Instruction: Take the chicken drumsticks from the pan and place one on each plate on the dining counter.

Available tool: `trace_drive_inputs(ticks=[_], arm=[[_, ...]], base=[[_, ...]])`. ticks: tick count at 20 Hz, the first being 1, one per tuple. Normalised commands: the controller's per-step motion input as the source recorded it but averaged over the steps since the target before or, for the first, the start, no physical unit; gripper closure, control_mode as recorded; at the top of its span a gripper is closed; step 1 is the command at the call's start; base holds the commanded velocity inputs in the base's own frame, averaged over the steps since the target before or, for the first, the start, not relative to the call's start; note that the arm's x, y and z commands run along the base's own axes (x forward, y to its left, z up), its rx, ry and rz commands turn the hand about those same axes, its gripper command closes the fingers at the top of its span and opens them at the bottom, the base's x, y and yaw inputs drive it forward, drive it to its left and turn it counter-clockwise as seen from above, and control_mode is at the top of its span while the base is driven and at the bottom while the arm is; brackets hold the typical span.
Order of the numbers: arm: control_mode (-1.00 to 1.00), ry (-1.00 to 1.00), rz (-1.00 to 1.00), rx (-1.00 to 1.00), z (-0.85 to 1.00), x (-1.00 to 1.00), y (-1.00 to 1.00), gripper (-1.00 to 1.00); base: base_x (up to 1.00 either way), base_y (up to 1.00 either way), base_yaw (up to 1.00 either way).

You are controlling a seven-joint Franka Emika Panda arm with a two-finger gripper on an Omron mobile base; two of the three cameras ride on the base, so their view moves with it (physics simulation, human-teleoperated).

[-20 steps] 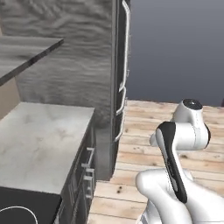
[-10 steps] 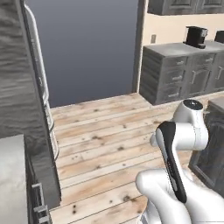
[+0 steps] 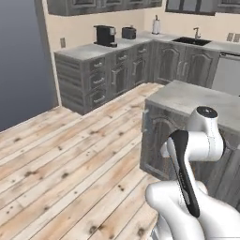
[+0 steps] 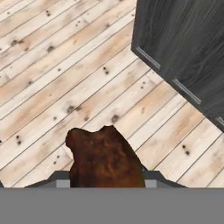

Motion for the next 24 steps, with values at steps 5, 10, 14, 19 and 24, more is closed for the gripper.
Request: trace_drive_inputs(ticks=[5,10,14,19,24], arm=[[1.00,0.00,0.00,0.00,0.00,0.00,0.00,1.00],[1.00,0.00,0.00,0.00,0.00,0.00,0.00,1.00],[1.00,0.00,0.00,0.00,0.00,0.00,0.00,1.00],[1.00,0.00,0.00,0.00,0.00,0.00,0.00,1.00],[1.00,0.00,0.00,0.00,0.00,0.00,0.00,1.00]], base=[[0.39,-0.09,-0.78],[0.60,-0.06,-0.72],[0.84,0.00,-0.65],[0.95,0.00,-0.53],[0.69,0.06,-0.40]])
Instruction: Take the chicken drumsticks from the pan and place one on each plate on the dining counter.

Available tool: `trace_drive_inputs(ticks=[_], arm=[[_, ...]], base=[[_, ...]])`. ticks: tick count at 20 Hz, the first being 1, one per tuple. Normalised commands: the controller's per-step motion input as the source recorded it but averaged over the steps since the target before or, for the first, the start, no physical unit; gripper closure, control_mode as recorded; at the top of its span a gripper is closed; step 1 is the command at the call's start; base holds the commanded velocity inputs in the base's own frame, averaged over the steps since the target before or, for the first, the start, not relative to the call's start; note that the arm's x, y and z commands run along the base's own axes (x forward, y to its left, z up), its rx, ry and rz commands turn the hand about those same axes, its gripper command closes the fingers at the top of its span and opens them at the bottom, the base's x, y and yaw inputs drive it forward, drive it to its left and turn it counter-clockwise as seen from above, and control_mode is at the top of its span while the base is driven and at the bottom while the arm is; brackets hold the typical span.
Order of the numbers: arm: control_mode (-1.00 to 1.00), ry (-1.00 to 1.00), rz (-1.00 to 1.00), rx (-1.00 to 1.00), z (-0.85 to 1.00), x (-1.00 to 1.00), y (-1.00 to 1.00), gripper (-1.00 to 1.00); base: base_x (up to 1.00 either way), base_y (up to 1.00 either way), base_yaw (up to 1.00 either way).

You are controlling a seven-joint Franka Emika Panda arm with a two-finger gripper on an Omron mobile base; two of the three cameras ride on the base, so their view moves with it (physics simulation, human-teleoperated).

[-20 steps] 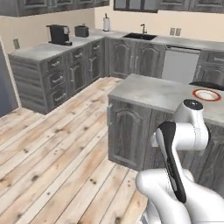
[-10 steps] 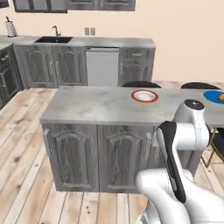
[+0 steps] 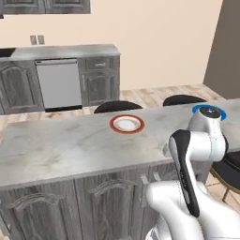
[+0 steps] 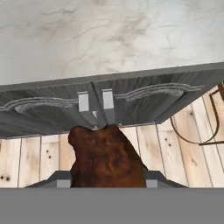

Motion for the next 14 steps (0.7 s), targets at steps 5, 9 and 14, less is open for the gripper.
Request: trace_drive_inputs(ticks=[5,9,14], arm=[[1.00,0.00,0.00,0.00,0.00,0.00,0.00,1.00],[-1.00,-0.07,-0.07,0.00,-0.01,0.14,0.04,1.00],[-1.00,-0.25,-0.23,0.00,-0.04,0.72,0.28,1.00]], base=[[0.58,0.19,-0.31],[0.39,0.15,-0.21],[0.00,0.00,0.00]])
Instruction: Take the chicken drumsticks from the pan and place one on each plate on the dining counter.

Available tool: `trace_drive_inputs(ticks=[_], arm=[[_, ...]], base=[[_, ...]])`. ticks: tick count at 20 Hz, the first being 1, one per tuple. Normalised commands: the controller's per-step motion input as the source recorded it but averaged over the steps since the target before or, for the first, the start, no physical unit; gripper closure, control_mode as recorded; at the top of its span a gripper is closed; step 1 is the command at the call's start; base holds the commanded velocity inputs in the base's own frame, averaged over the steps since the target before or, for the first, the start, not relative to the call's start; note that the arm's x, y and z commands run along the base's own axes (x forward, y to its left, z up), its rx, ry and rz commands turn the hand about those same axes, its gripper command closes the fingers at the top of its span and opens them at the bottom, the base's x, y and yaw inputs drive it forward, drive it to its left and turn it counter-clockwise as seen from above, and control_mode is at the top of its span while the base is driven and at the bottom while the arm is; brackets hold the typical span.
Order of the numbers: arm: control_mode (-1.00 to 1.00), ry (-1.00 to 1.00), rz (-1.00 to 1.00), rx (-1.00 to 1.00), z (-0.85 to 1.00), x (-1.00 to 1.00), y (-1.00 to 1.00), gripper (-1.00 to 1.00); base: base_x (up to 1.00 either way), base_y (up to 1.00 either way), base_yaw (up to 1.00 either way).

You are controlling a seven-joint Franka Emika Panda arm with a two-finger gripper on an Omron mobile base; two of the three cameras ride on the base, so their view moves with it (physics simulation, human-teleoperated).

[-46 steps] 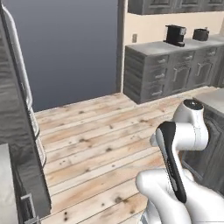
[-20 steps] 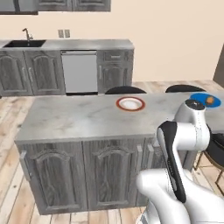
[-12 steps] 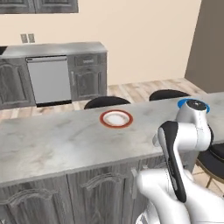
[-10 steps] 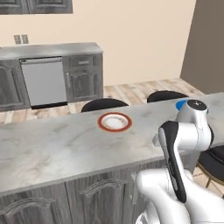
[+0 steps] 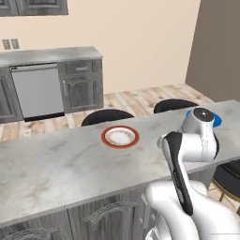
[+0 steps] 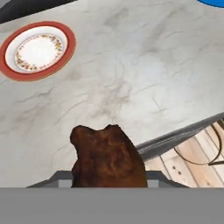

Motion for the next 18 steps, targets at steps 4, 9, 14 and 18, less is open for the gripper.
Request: trace_drive_inputs(ticks=[4,9,14,18], arm=[[-1.00,-0.16,-0.14,0.00,0.00,0.94,0.56,1.00],[-1.00,-0.06,-0.05,0.00,0.00,0.99,0.71,1.00],[-1.00,0.09,-0.01,0.00,0.02,0.99,0.29,1.00],[-1.00,0.38,0.00,0.00,0.24,1.00,0.03,1.00]], base=[[0.00,0.00,0.00],[0.00,0.00,0.00],[0.00,0.00,0.00],[0.00,0.00,0.00]])
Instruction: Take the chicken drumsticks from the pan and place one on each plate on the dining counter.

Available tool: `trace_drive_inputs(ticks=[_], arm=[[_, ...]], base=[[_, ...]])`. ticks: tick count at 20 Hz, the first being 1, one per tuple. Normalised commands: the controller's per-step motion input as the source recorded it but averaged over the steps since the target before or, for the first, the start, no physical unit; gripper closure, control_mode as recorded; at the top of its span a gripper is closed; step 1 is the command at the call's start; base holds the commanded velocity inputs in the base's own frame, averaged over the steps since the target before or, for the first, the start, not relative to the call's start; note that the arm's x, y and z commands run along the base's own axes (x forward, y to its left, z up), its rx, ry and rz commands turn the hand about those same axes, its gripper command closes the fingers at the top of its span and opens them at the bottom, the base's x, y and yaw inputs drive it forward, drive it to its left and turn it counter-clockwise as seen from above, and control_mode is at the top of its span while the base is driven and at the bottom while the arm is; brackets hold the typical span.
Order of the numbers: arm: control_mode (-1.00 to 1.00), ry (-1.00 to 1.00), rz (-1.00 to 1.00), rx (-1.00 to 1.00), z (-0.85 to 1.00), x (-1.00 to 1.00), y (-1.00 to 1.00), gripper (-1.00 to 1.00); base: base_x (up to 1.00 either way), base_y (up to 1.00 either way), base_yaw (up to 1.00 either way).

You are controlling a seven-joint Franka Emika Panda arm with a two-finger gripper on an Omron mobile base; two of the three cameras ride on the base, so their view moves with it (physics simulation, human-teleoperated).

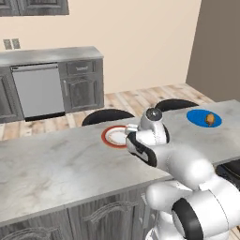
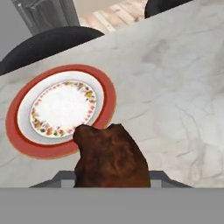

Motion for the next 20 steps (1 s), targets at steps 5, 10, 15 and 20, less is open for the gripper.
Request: trace_drive_inputs(ticks=[5,10,15,20], arm=[[-1.00,0.50,0.00,0.00,0.12,1.00,0.17,1.00],[-1.00,0.12,0.00,0.00,-0.27,0.96,0.57,1.00],[-1.00,0.00,0.00,0.00,-0.55,0.82,0.50,1.00],[-1.00,0.03,0.00,-0.04,-0.86,0.28,0.11,1.00]], base=[[0.00,0.00,0.00],[0.00,0.00,0.00],[0.00,0.00,0.00],[0.00,0.00,0.00]])
